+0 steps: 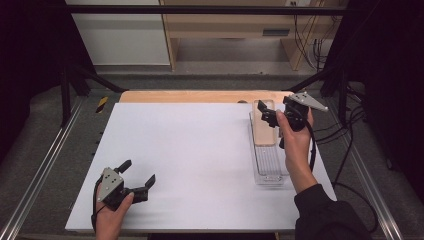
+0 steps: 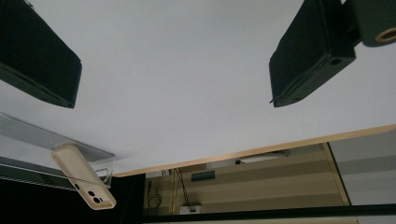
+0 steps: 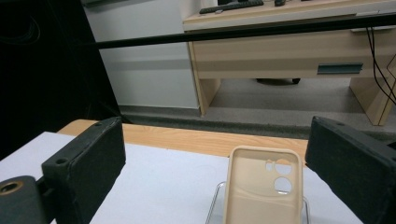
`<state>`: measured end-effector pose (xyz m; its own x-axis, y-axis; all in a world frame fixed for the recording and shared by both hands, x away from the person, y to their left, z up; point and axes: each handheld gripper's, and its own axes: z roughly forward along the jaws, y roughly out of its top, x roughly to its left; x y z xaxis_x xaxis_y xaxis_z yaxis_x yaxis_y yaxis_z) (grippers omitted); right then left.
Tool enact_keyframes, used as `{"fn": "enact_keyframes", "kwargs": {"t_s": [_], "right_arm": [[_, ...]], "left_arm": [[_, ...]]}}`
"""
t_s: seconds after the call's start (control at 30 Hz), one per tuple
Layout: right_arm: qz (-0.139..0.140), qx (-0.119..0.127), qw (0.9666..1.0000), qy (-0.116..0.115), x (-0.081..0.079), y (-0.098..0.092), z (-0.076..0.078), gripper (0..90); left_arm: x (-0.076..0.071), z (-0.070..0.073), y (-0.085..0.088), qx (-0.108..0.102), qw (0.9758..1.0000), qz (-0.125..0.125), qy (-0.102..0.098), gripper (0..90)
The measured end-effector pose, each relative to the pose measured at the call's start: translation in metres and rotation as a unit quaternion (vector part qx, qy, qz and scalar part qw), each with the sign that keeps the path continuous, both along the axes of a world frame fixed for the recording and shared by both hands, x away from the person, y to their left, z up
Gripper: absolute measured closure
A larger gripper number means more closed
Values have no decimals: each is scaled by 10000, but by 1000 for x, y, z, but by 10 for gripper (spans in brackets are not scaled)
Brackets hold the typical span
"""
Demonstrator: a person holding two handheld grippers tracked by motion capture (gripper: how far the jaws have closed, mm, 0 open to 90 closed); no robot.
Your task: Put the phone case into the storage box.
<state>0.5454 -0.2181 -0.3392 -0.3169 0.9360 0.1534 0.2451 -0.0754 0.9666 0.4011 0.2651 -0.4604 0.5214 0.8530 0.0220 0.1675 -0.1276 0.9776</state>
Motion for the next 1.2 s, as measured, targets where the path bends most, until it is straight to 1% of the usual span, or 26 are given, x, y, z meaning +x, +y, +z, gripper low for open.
{"fn": "enact_keyframes", "kwargs": {"t_s": [0.23,0.37,0.47,0.67,0.97,1.2], "right_arm": [[-26,33,9999,-130,-4,-6,2,62],[-34,-22,9997,-257,-6,-7,3,65],[-66,-123,9991,-391,-8,-7,3,65],[-80,-185,9984,-536,-10,-9,4,65],[16,-140,9981,-603,-15,-13,5,64],[98,-198,9976,-657,-20,-15,5,64]], "left_arm": [[0,0,0,9,10000,-4,10,25],[0,0,1,15,10000,-14,10,24],[0,0,1,22,10000,-21,6,24],[1,0,3,36,10000,-25,-10,25],[0,0,4,45,10000,-21,-28,25],[0,0,4,48,10000,-16,-32,26]]}}
